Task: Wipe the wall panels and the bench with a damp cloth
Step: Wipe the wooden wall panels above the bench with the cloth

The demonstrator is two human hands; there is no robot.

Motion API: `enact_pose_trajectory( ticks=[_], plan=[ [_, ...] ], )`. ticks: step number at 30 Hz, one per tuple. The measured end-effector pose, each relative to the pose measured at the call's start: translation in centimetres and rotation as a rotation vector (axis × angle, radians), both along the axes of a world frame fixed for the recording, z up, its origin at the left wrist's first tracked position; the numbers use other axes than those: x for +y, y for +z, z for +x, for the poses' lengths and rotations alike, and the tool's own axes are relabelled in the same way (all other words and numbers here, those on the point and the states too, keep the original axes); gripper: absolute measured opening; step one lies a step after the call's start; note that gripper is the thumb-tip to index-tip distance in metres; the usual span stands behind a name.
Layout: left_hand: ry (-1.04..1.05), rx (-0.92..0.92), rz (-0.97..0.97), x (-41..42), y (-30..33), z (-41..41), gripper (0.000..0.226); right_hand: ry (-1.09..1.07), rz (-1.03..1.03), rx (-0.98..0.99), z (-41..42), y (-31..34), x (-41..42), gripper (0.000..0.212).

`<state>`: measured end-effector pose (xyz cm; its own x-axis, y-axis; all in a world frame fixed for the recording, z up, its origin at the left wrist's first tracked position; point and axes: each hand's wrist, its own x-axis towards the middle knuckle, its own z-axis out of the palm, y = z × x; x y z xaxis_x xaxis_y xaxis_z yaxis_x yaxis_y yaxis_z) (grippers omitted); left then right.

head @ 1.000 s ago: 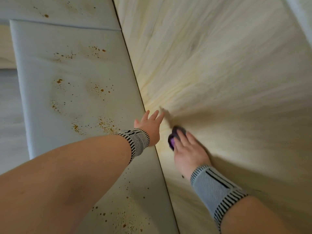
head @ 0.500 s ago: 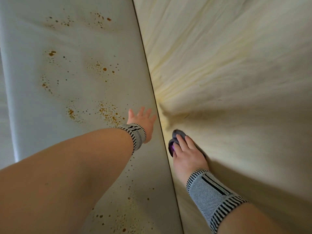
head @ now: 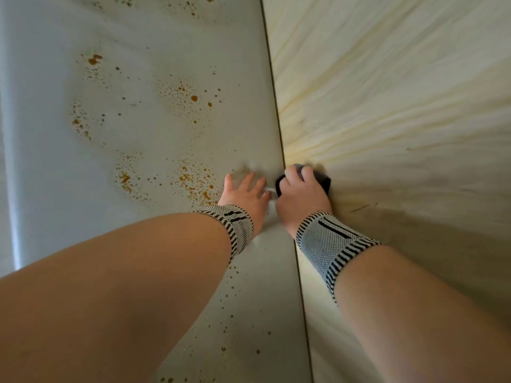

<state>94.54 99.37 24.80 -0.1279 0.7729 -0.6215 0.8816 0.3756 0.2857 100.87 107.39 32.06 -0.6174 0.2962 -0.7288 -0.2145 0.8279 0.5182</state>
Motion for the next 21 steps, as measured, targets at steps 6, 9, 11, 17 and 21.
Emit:
enact_pose_trajectory(
  ticks=[6,9,11,17,21],
  plan=[
    [-0.035,0.008,-0.026,0.1,0.6,-0.3,0.084,-0.058,-0.041,-0.244,5.3,-0.7,-3.4,0.047],
    [-0.046,0.010,-0.054,0.2,1.1,-0.5,0.085,-0.070,-0.152,-0.354,7.7,0.3,-4.6,0.041],
    [-0.049,0.011,-0.057,0.1,1.1,-0.5,0.084,-0.076,-0.173,-0.343,7.7,0.5,-4.2,0.038],
    [-0.037,-0.011,-0.036,0.0,0.9,-0.6,0.081,-0.038,-0.053,-0.149,0.8,0.1,-0.8,0.039],
    [-0.039,-0.006,-0.042,0.1,0.9,-0.5,0.079,-0.109,-0.016,-0.079,0.4,-0.7,-0.4,0.044]
  ],
)
